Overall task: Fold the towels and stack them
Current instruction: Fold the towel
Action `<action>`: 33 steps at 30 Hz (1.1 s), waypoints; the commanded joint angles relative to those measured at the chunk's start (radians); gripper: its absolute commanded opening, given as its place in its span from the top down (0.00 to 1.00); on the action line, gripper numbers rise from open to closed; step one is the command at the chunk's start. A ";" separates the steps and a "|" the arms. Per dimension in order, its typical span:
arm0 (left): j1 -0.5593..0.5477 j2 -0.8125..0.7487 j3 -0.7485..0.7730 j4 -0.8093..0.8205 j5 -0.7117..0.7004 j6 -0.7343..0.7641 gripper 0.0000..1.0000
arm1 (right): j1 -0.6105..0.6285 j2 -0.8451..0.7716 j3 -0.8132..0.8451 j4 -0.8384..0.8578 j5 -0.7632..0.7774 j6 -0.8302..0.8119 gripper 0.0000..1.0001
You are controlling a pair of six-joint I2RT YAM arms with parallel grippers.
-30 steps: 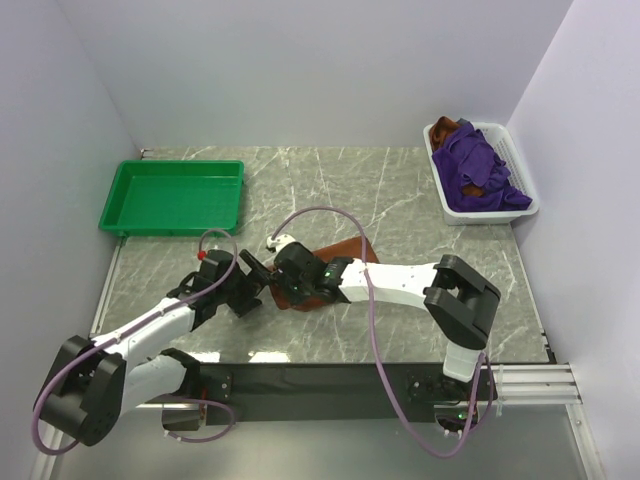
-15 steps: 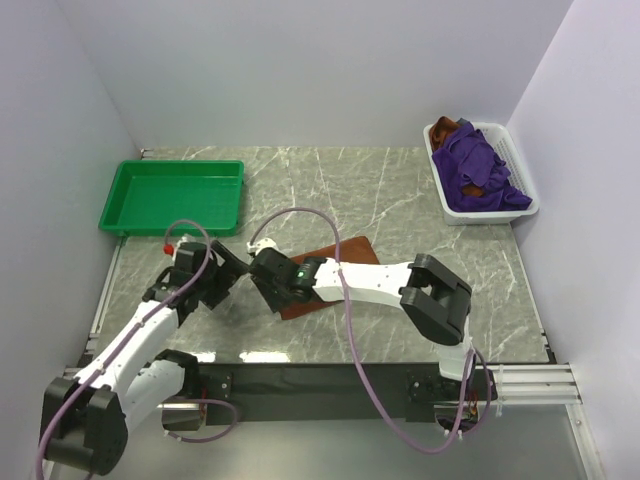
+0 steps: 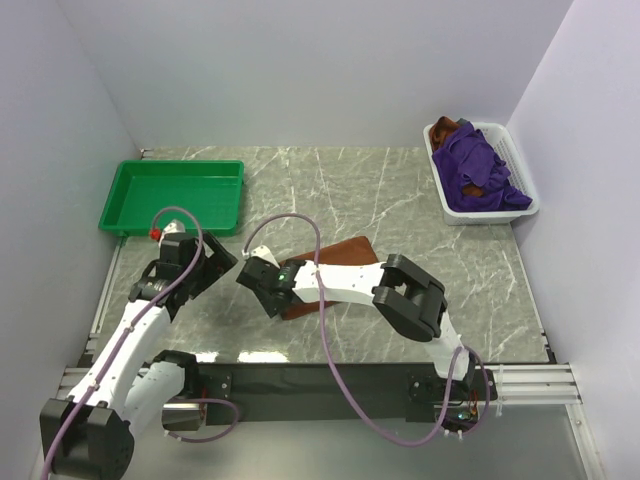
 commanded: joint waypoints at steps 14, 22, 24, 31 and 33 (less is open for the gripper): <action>0.005 -0.011 -0.010 0.049 0.070 0.053 0.01 | 0.016 0.101 0.113 -0.115 0.099 0.061 0.51; 0.005 0.002 -0.016 0.062 0.098 0.061 0.01 | 0.016 0.031 0.029 -0.062 0.044 0.073 0.54; 0.004 0.006 -0.016 0.062 0.107 0.064 0.01 | 0.011 -0.022 0.009 -0.024 0.027 0.066 0.48; -0.013 0.011 -0.032 0.059 0.216 0.007 0.01 | -0.083 -0.291 -0.106 -0.005 0.019 0.078 0.37; -0.064 0.005 -0.047 0.059 0.217 -0.022 0.01 | -0.133 -0.353 -0.173 0.025 -0.013 0.090 0.36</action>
